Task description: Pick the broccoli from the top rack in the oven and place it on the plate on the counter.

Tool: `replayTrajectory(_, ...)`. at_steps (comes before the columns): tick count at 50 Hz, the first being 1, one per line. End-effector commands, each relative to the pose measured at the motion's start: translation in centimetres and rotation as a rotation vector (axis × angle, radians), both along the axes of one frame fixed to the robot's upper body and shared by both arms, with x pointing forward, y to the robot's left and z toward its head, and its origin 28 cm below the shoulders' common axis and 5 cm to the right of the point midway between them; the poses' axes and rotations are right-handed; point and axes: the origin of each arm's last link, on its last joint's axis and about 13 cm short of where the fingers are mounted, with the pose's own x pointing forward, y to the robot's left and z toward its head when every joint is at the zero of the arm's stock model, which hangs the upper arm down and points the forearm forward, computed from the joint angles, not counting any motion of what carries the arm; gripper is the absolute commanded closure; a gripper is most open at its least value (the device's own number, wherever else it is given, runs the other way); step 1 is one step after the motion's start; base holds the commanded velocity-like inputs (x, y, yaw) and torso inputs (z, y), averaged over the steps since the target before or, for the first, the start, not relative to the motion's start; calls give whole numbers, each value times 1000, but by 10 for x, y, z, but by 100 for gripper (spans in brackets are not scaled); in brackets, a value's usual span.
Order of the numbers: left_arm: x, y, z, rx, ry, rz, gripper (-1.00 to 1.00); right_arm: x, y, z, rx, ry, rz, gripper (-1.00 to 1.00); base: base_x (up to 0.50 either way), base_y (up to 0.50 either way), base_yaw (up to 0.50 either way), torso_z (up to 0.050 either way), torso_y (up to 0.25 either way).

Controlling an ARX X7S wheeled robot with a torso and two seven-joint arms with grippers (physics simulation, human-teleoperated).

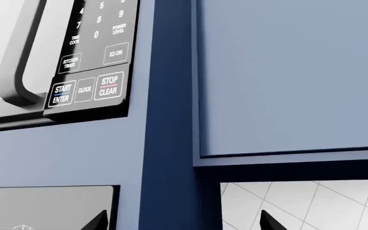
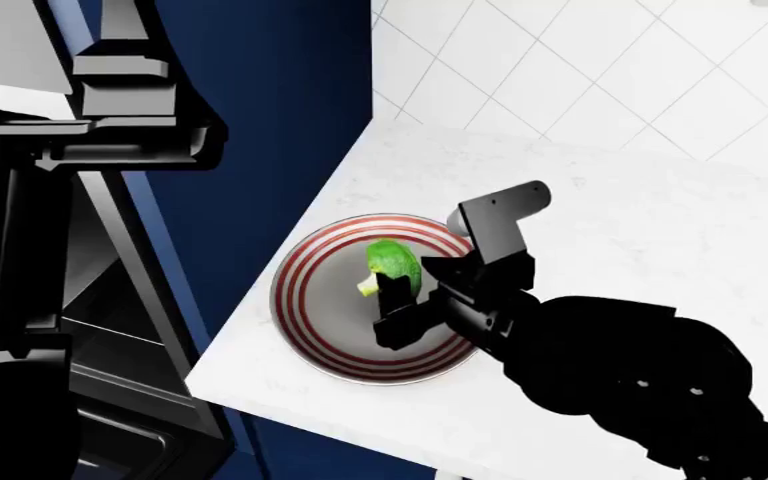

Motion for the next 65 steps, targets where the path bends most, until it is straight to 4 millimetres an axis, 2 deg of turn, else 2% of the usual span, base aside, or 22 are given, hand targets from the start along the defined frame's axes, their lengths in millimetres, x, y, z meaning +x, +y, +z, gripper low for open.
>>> replayTrajectory(1,0,0,-1,0,1,1,-100,1,-1,0,-3,-8,0,100,0,0,0,0,0)
replayTrajectory(30,1,-1,-1,-1,5,-1,-100,4,-1,-2,-9,-6,-12,100,0,0,0,0,0)
replayTrajectory(31,1,-1,-1,0,5,-1,-100,4,-1,-2,-9,-6,-12,-100,0,0,0,0,0)
replayTrajectory(56,1,-1,0,2,3,-1,-100,4,-1,-2,-11,-8,-15,-100,0,0,0,0,0)
replayTrajectory(65,0,-1,0,4,2,-1,-100,2,-2,10,11,-34,-15,-100,0,0,0,0,0)
